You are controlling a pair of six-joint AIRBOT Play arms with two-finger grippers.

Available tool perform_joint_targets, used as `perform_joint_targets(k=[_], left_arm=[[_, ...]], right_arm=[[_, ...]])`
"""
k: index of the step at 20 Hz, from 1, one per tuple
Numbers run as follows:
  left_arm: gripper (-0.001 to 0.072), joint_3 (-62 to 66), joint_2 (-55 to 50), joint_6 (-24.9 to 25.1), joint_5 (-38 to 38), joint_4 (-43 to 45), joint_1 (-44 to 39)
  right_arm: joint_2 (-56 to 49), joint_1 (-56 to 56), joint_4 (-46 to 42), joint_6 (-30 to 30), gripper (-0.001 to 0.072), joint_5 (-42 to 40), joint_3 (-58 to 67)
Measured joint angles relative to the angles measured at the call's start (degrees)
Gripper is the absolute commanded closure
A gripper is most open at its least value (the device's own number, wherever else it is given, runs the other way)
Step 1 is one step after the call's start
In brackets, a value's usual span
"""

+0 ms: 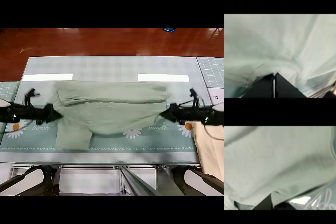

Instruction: Fold the shirts.

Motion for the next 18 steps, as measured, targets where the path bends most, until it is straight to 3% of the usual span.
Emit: perform_joint_targets(k=[6, 18], left_arm=[[0.0687, 17.64, -8.37, -1.7, -1.01, -6.64, -3.17], [0.0687, 46.12, -33.33, -10.47, -0.76, -8.2, -6.27]], right_arm=[[-9.07, 0.15, -0.5, 0.9, 0.0689, 2.23, 16.7], [-31.36, 0.17, 2.38, 1.05, 0.0689, 2.45, 39.54]])
